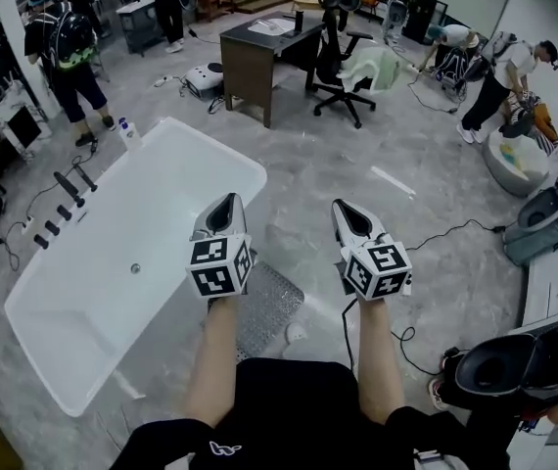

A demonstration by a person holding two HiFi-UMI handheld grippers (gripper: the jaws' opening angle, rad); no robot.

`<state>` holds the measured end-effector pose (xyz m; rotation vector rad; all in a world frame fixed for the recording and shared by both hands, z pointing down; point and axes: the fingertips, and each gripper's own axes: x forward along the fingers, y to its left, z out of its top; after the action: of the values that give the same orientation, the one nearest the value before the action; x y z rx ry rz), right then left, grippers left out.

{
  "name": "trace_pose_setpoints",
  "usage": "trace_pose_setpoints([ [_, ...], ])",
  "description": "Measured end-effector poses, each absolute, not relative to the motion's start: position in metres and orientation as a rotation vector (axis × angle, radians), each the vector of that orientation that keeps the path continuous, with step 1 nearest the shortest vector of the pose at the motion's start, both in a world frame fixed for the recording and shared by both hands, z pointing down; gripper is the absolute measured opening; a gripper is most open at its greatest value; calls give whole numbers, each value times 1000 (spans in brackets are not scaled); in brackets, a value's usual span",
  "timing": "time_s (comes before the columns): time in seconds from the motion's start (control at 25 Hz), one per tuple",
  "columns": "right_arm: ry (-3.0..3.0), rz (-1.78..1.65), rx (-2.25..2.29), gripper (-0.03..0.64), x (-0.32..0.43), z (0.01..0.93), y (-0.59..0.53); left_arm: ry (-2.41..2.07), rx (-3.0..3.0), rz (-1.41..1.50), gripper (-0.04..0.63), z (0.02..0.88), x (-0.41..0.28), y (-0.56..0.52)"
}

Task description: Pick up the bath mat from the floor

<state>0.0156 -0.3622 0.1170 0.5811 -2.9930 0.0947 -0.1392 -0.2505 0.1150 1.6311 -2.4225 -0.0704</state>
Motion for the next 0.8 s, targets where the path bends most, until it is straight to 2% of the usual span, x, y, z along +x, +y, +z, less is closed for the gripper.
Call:
trace_pose_setpoints([
  [0.4, -2976, 258, 627, 6, 47, 149, -450, -2442, 1542, -11, 0, 130, -137, -312],
  [0.8, -3008, 168, 556, 6, 47, 129, -525, -2449, 1546, -61, 0, 134, -125, -382],
])
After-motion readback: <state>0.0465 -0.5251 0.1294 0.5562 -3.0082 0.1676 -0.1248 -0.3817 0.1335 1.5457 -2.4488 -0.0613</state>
